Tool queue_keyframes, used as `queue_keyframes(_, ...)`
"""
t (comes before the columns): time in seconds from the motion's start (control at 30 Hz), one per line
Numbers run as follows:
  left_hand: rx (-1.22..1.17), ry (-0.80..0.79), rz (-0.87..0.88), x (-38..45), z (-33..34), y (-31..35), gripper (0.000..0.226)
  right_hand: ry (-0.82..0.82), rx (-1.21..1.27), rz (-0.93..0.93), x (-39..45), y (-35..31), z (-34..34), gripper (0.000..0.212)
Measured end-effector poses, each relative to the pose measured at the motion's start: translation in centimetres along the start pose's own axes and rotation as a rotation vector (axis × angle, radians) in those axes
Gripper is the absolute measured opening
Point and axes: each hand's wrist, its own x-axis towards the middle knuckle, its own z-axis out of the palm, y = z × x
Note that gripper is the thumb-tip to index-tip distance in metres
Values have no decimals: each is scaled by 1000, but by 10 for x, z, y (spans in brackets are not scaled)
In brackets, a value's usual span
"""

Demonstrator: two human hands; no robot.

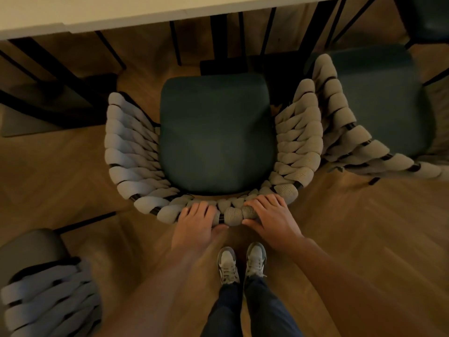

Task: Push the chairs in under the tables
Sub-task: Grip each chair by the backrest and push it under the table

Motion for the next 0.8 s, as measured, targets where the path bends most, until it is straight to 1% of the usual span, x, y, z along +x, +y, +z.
queue_keyframes(0.13, -3, -49, 12, 29, -8, -4, 50, -42, 33, 23, 19, 7, -18, 61)
queue_keyframes(0.27, 23, -29, 6, 50, -10, 3, 48, -54, 2, 19, 32, 23, -29, 60)
queue_keyframes(0.37, 22, -24, -6, 60, -14, 14, 50, -75, -23, 19, 39, 36, -35, 70)
queue_keyframes(0.5, -6, -59, -34, 67, -18, 21, 53, -80, -34, 11, 43, 46, -38, 83)
queue_keyframes(0.67, 17, -82, -49, 69, -18, 23, 54, -93, -28, 9, 44, 50, -38, 79)
queue_keyframes(0.8, 6, -115, -75, 73, -20, 28, 56, -112, -52, -4, 49, 57, -41, 81)
